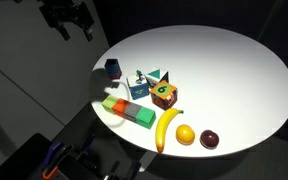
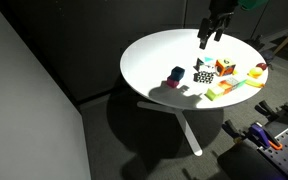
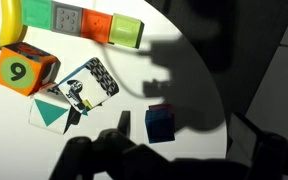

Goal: Put the blue block on top of the pink block

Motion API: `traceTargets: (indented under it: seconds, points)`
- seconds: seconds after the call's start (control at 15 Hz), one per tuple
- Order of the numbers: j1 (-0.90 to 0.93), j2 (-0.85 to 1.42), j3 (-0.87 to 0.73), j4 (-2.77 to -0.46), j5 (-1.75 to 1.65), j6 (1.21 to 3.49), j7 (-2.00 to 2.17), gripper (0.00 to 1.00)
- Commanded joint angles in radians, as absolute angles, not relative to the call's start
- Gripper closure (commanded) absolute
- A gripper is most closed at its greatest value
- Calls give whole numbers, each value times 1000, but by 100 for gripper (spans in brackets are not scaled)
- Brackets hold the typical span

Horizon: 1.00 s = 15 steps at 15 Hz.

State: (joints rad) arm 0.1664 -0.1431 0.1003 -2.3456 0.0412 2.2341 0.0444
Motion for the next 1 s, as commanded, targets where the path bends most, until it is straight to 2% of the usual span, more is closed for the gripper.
traceTargets:
  seconds: [0.0,0.93]
  points:
    - [152,-178,108,-2328,58,2199,42,0]
    - [153,-171,113,-2337,44,2232,43,0]
